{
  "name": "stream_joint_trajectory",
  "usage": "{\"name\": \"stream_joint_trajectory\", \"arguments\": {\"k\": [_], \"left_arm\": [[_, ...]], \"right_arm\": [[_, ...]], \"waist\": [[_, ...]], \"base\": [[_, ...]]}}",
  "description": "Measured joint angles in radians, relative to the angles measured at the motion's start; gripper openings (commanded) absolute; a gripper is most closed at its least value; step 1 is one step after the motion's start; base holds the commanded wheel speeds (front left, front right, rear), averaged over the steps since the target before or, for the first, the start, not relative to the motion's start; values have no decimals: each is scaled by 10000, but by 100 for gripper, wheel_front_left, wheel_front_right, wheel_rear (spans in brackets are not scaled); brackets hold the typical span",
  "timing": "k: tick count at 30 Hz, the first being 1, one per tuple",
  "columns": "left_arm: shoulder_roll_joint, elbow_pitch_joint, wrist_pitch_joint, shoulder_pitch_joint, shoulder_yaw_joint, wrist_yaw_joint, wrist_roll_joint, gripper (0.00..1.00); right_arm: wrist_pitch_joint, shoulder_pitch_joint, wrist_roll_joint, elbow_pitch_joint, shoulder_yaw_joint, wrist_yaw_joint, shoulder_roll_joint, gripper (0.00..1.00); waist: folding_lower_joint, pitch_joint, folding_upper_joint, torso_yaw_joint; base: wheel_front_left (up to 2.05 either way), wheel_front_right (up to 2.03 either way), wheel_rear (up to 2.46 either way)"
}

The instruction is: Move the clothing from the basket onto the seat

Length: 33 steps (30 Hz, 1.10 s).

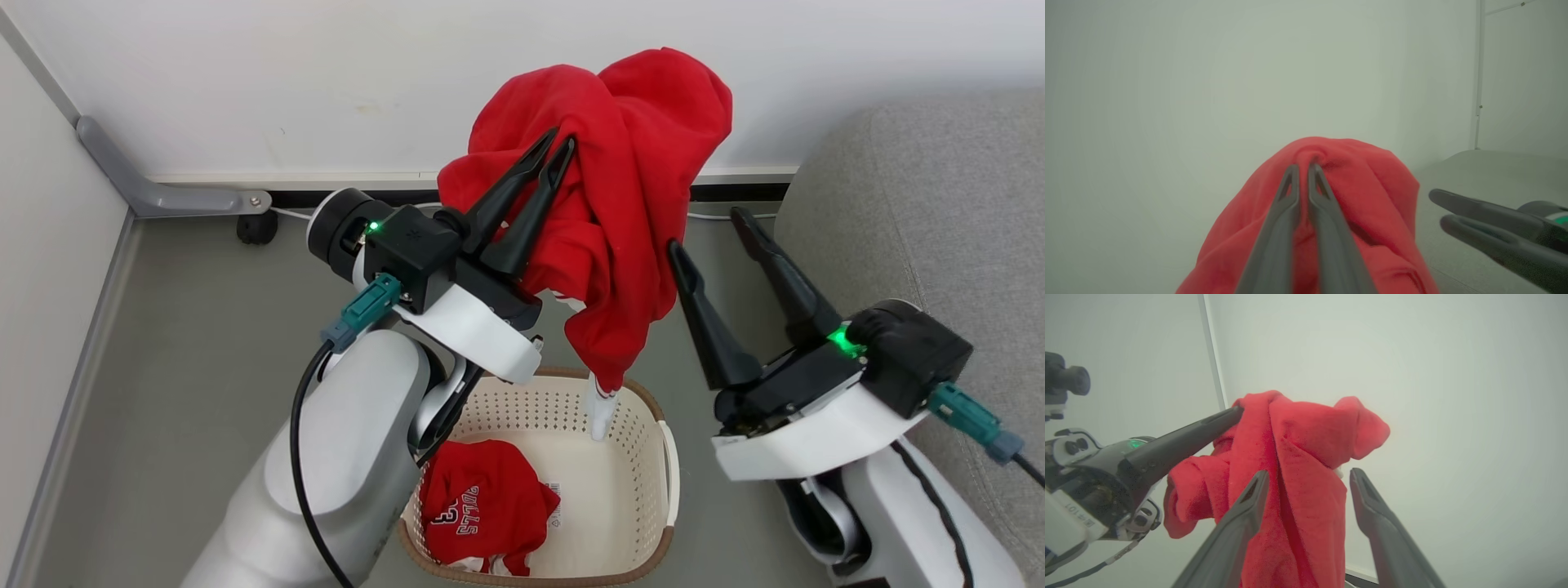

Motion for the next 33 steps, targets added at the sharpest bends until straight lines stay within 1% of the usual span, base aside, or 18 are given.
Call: {"name": "stream_joint_trajectory", "arguments": {"k": [4,6,9,13,17,24,25,26,27,33], "left_arm": [[0,-4,0,-113,-94,13,-117,0],[2,-4,0,-113,-134,13,-171,0],[0,-10,0,-114,-205,15,-173,0],[0,-56,0,-117,-313,44,-257,0],[2,-104,0,-117,-422,56,-322,0],[2,-125,0,-117,-619,67,-439,0],[4,-127,0,-116,-640,86,-462,0],[4,-128,0,-116,-663,86,-506,0],[8,-127,0,-116,-681,86,-520,0],[10,-69,0,-114,-746,102,-535,0]], "right_arm": [[0,-60,176,-113,1034,2,-453,100],[0,-113,171,205,1438,2,-616,100],[2,-296,159,832,1812,2,-690,100],[0,-623,142,1743,2006,2,-656,100],[0,-1011,-186,2512,1879,2,-426,100],[2,-1646,-380,3335,1797,2,-10,100],[0,-1714,-360,3476,1783,2,54,66],[0,-1779,-345,3634,1785,2,96,4],[0,-1821,-265,3731,1766,2,132,0],[0,-1939,-174,3793,1565,2,184,0]], "waist": [[1,26,0,42],[0,22,1,58],[0,15,0,94],[0,17,0,171],[1,23,1,270],[0,107,0,478],[1,119,0,512],[0,128,0,547],[0,138,0,579],[0,226,0,636]], "base": [[0,0,0],[0,0,0],[0,0,0],[0,0,0],[0,0,0],[0,0,0],[0,0,0],[0,0,0],[0,0,0],[0,0,0]]}}
